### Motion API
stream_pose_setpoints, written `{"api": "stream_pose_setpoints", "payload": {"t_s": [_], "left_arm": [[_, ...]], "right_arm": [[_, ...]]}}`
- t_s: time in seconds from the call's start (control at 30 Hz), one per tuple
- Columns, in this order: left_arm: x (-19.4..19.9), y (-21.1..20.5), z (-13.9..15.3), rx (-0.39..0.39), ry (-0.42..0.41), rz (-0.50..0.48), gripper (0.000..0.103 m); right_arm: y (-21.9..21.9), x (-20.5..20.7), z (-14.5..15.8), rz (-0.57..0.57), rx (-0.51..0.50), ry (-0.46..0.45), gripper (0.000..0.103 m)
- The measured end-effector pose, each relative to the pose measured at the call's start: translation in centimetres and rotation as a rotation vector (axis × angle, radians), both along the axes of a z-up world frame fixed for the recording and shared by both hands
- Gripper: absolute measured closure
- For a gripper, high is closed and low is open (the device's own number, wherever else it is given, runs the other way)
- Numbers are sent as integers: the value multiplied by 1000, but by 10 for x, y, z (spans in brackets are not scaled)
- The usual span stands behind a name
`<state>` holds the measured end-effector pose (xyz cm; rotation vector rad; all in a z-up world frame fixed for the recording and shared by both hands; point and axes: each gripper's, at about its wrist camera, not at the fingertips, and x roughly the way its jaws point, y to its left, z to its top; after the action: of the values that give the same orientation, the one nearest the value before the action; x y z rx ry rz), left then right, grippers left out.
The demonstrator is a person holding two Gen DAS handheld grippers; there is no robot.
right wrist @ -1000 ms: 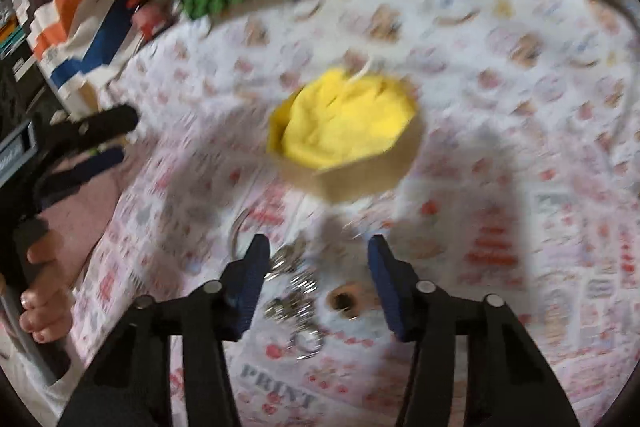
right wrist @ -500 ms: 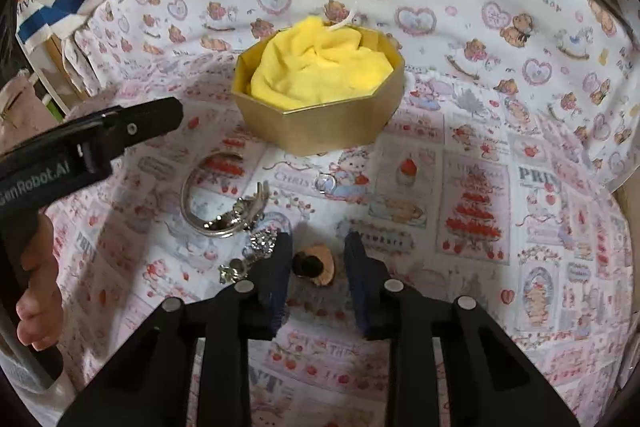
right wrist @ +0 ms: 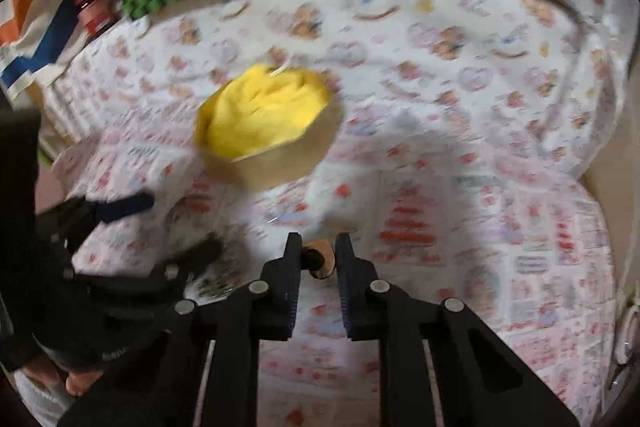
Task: Organize jewelry
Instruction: 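Grasp the silver bangle with the left tool while the right tool grasps the round pendant, then carry the bangle and pendant into the yellow-filled gold box and open both tools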
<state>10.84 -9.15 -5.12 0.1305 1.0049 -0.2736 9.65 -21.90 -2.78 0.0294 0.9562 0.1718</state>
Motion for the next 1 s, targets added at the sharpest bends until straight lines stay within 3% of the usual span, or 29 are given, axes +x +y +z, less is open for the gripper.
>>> {"api": "stream_pose_setpoints", "payload": {"t_s": [0.23, 0.3, 0.37, 0.6, 0.83, 1.0], "left_arm": [[9, 2, -8, -23, 0, 38, 22], [10, 2, -8, -18, -5, 39, 24], [9, 4, -6, -16, -11, 51, 37], [7, 16, 2, -32, -38, 94, 38], [-6, 39, 32, -171, -121, 120, 38], [-22, 57, 59, -280, -204, 120, 38]], "right_arm": [[-17, 10, 0, -41, 31, 18, 87], [-14, 6, 2, -45, 13, 4, 87], [-16, 4, 1, -43, 24, 7, 87], [-19, 9, 1, -64, 21, -4, 87], [-18, 6, 6, -43, 67, -34, 87], [-23, 3, 11, -8, 204, -50, 87]]}}
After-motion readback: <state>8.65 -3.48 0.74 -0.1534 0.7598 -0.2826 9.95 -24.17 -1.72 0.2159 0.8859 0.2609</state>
